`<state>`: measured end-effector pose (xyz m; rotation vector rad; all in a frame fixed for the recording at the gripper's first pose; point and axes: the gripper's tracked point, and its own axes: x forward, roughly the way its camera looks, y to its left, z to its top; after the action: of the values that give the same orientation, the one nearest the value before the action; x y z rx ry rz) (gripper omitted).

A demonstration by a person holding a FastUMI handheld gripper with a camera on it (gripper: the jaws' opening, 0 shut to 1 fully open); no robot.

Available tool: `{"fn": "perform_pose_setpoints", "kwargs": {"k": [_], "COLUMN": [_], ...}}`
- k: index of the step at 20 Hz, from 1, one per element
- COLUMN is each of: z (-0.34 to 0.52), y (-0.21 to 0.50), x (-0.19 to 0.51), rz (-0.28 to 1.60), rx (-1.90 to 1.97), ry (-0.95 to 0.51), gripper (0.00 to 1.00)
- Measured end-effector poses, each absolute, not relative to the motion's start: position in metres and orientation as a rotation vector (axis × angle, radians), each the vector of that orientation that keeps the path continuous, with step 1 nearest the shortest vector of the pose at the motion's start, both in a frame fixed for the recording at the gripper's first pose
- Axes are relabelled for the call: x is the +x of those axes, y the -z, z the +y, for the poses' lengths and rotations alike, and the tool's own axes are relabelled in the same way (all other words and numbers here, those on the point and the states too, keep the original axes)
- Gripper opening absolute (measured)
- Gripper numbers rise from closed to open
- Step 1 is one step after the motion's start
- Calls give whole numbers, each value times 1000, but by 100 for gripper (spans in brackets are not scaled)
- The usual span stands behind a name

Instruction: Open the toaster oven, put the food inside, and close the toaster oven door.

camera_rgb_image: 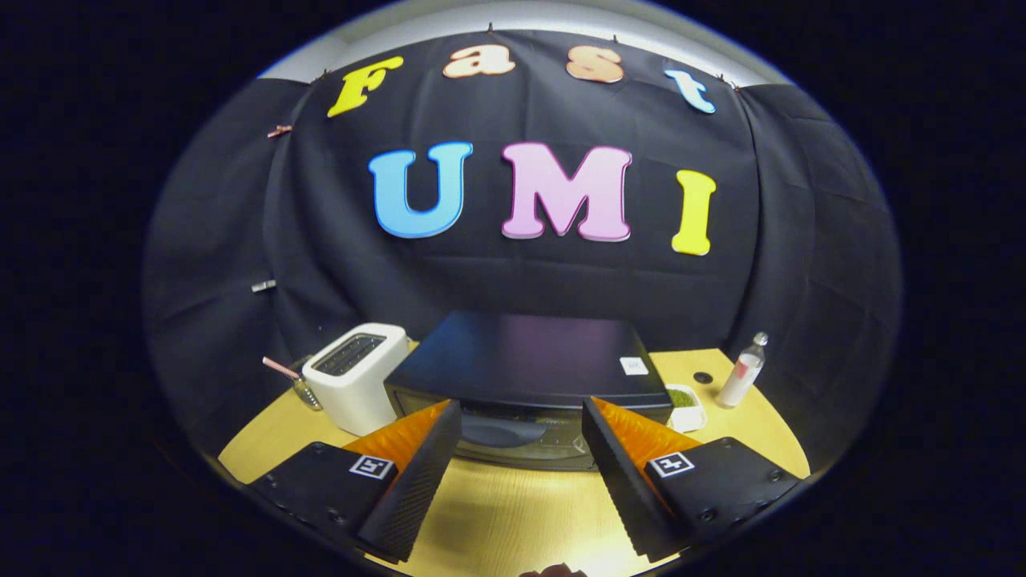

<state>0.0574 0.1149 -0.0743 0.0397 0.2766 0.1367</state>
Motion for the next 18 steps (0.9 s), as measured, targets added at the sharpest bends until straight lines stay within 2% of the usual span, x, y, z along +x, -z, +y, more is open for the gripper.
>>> {"fn": "perform_pose_setpoints", "kwargs": {"k": [6,13,18], "z": [49,-15,-32], "y": [27,42,42], "x": [18,-40,-42], "rz": [178,215,211], "rx": [21,80,94], "ry": [-73,39,82], "gripper": [99,99,99]}}
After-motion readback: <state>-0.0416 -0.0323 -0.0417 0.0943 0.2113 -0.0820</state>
